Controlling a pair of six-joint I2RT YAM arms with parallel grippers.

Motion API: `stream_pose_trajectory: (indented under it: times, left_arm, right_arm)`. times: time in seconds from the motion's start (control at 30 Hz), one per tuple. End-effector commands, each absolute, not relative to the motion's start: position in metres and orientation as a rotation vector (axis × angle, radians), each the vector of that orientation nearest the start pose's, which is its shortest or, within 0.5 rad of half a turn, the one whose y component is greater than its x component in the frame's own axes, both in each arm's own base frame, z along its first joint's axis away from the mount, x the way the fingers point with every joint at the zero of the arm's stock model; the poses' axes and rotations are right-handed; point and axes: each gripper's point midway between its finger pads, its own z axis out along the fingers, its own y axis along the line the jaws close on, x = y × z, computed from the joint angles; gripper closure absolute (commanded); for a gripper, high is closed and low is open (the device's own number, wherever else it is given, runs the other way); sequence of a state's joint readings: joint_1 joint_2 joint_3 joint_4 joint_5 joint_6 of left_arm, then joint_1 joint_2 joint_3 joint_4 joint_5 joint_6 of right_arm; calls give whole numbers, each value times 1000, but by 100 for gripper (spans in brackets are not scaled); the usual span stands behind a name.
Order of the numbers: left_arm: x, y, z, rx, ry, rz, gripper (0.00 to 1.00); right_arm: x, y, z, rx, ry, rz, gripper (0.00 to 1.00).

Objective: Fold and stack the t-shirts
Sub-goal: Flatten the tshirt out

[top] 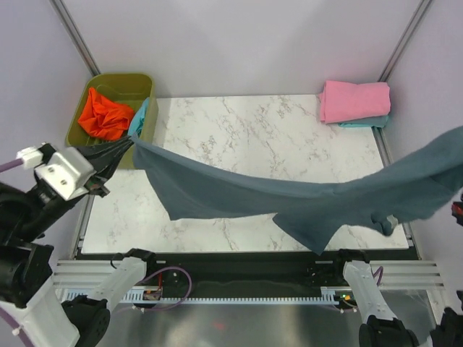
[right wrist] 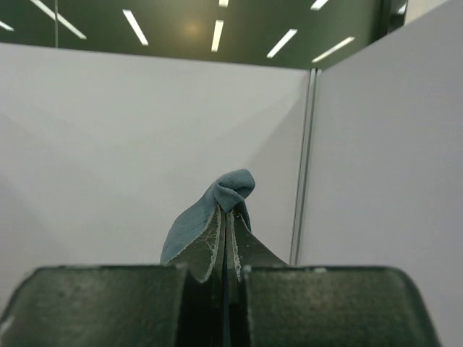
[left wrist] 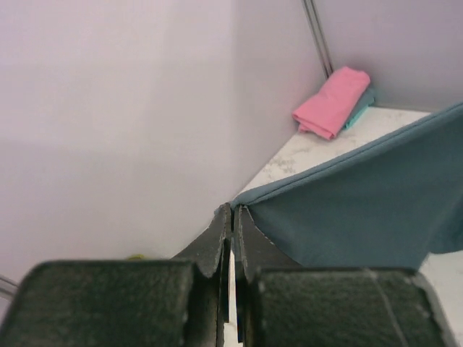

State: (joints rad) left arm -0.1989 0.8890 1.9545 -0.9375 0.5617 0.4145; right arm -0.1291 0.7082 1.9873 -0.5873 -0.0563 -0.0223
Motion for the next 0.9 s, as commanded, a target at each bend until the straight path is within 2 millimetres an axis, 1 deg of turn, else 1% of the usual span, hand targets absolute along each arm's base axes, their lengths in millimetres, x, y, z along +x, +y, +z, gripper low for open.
stream_pose_trajectory:
  times: [0.0, 0.03, 0.07, 0.13, 0.17, 0.2, 0.27, 0.3, 0.33, 0.37, 0.4, 0.43, 0.47, 0.5, 0.53, 0.57, 0.6, 0.63, 0.67, 0.7, 0.73, 0.77, 0.8, 0.87]
  left_arm:
    - [117, -111, 582, 800, 1133, -292, 98]
    - [109, -109, 594, 783, 1106, -280, 98]
    - [112, -110, 598, 783, 1106, -285, 98]
    - [110, -109, 609, 771, 1083, -272, 98]
    - [117, -109, 610, 767, 1093, -273, 98]
    - [121, -109, 610, 765, 1097, -272, 98]
    - [134, -109, 606, 767, 1117, -256, 98]
    - [147, -108, 601, 764, 1144, -253, 98]
    - [162, -109, 588, 774, 1183, -247, 98]
    - [173, -107, 581, 772, 1210, -237, 98]
    - [186, -107, 571, 782, 1234, -226, 98]
    - [205, -108, 549, 789, 1300, -238, 98]
    - [215, -109, 541, 795, 1313, -233, 98]
    - [233, -110, 514, 811, 1378, -244, 98]
    - [244, -110, 503, 810, 1405, -240, 98]
    - [255, -110, 495, 812, 1416, -233, 98]
    - [269, -110, 472, 821, 1467, -237, 98]
    - [286, -109, 457, 817, 1511, -231, 98]
    - [296, -109, 444, 824, 1538, -229, 98]
    - [311, -109, 428, 844, 1563, -214, 98]
    - [330, -108, 409, 847, 1614, -208, 98]
    - [342, -107, 397, 853, 1640, -200, 98]
    - [364, -106, 374, 857, 1689, -191, 98]
    - [386, -107, 352, 878, 1725, -191, 98]
  right_arm:
    - [47, -4, 680, 8, 862, -155, 100]
    - [33, -3, 692, 9, 819, -157, 100]
    - [42, -5, 697, 11, 826, -150, 100]
    - [39, -5, 708, 12, 799, -144, 100]
    - [49, -6, 710, 7, 807, -135, 100]
    - [52, -10, 715, 28, 794, -143, 100]
    - [75, -11, 711, 18, 821, -145, 100]
    - [81, -11, 715, 13, 802, -146, 100]
    - [107, -12, 702, 6, 852, -149, 100]
    - [120, -13, 698, 6, 866, -149, 100]
    - [130, -13, 698, -1, 855, -149, 100]
    - [162, -11, 680, -27, 919, -129, 100]
    - [177, -10, 673, -34, 942, -121, 100]
    - [200, -9, 660, -45, 977, -110, 100]
    - [223, -7, 649, -60, 1019, -91, 100]
    - [238, -7, 639, -68, 1048, -81, 100]
    - [259, -6, 624, -78, 1087, -69, 100]
    - [285, -6, 607, -81, 1141, -57, 100]
    - [300, -6, 597, -81, 1161, -42, 100]
    - [333, -7, 566, -85, 1243, -29, 100]
    - [348, -7, 550, -91, 1279, -18, 100]
    - [363, -6, 535, -100, 1309, -7, 100]
    - [392, -6, 506, -101, 1365, 2, 100]
    - [421, -9, 476, -96, 1428, 0, 100]
